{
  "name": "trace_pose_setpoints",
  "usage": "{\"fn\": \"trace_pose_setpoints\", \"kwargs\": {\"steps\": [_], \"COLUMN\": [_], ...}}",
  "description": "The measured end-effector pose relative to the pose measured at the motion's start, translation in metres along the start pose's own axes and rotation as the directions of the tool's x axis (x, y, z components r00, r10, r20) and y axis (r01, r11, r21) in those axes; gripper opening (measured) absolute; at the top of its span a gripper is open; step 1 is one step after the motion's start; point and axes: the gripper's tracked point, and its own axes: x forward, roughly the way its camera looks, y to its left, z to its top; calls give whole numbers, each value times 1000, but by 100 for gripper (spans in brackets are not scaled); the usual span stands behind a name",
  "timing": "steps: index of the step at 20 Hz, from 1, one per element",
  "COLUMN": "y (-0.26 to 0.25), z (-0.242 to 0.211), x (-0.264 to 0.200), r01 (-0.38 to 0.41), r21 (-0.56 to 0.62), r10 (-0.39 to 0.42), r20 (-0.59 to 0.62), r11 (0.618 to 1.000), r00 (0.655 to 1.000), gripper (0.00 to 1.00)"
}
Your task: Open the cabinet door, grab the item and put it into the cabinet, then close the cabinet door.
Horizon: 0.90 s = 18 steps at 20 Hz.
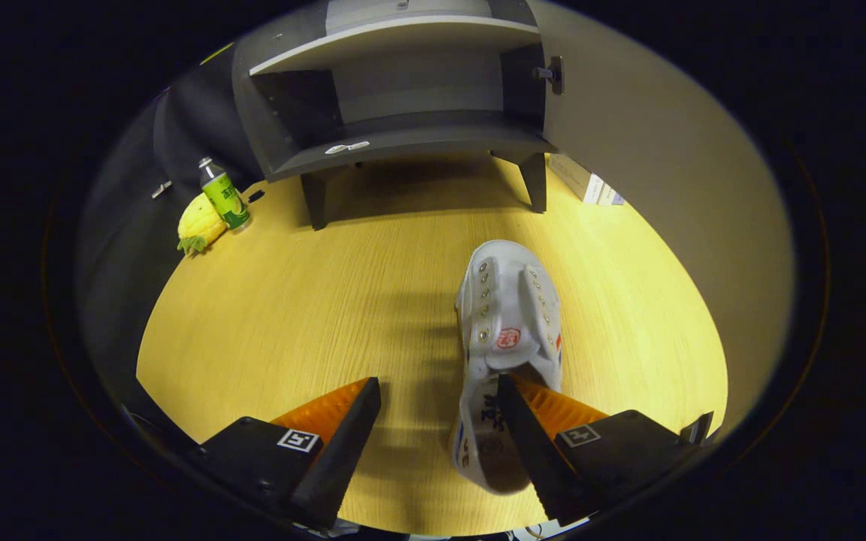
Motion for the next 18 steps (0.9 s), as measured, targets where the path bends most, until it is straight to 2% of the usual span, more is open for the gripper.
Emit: {"fn": "trace_pose_setpoints", "kwargs": {"steps": [3, 6, 10, 13, 15, 16, 18], "y": [1, -1, -15, -17, -18, -17, -19], "z": [7, 11, 20, 24, 22, 23, 25], "x": [15, 24, 38, 38, 44, 40, 39], "r01": [13, 27, 63, 56, 52, 47, 46], "r21": [-2, -58, -103, -91, -80, -80, -68], "r10": [-13, -26, -63, -56, -54, -50, -48], "r20": [7, 8, 2, -5, -19, -31, -36], "r11": [1000, 998, 993, 994, 995, 996, 997], "r00": [1000, 1000, 998, 998, 998, 998, 998], "gripper": [97, 97, 51, 17, 13, 7, 5]}}
